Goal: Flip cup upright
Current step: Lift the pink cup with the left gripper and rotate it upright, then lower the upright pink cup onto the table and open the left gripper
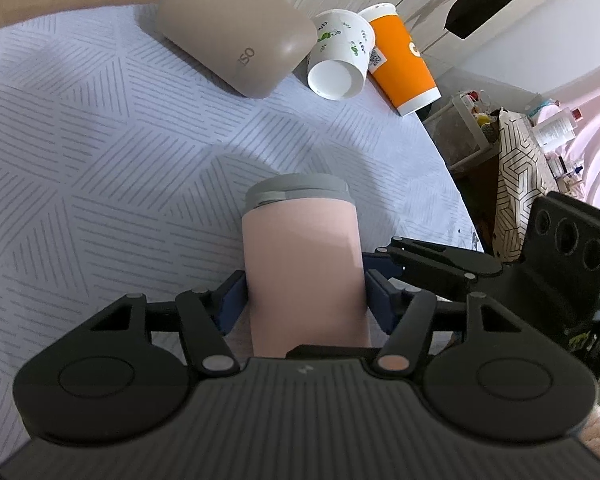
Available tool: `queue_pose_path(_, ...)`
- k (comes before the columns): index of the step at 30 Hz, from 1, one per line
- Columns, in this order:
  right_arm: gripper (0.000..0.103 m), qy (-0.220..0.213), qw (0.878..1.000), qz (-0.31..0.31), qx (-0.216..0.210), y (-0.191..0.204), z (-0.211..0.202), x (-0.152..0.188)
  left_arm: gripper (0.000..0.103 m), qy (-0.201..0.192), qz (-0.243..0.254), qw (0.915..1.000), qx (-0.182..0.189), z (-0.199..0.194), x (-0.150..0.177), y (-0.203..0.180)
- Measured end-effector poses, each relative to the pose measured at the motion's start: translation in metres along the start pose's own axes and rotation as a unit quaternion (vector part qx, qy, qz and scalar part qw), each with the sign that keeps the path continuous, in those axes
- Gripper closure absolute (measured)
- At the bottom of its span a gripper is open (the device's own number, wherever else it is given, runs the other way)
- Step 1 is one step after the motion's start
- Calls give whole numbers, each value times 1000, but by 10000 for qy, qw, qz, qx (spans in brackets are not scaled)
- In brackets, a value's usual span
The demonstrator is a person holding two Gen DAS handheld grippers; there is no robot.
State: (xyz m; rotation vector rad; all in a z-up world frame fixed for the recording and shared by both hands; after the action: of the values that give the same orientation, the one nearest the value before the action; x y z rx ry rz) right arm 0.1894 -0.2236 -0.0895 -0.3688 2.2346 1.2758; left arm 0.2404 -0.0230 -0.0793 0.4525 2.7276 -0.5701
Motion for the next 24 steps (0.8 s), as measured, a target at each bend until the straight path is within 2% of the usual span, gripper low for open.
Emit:
queue_pose_path(4,16,8,9987,-512,81,13,-3,5,41,-249,215,9994,-117,-9,9,-7)
queue_pose_path(9,18,-125,9890,-1421,385,38,-8,21,41,-574,449,9971,-204,-24,23,-15)
queue_pose_path(16,21,-288,9636,-2557,731,63,-10,38,42,-1320,622,9890,-226,-46,46,-16)
queue_pose_path(21,23,-295,9503,-2975,875,71,-4,38,42,-1718,629,9826,-319,-51,55,-13)
queue_pose_path(24,24,-343,9350,-3373,1043,78,2,38,42,-1966,698,9770,-442,-55,56,-13)
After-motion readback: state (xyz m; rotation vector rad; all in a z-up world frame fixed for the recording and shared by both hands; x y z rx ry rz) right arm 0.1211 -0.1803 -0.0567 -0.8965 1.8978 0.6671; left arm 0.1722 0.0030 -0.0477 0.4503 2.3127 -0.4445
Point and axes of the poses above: each gripper's, at about its wrist camera, not at the fingertips, and z roughly the way its jaws point, y to its left, x to its underside, the point moved 2 cm from there along z, roughly the way its jaws point, and after that the axes turned 14 degrees about -x, right-handed, at the moved point
